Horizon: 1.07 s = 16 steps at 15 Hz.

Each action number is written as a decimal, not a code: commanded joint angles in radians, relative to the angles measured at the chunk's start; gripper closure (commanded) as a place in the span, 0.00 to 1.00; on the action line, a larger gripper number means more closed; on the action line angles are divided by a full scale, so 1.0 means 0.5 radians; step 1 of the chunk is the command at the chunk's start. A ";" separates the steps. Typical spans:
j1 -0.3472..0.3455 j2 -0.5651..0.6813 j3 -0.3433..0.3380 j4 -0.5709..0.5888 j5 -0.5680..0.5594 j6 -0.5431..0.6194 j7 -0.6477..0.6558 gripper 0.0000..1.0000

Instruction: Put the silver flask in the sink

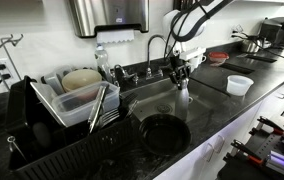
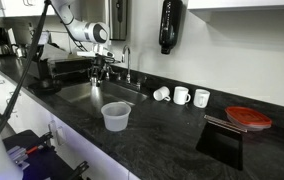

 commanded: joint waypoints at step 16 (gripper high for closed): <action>-0.010 -0.319 -0.026 -0.100 0.000 -0.304 0.004 0.00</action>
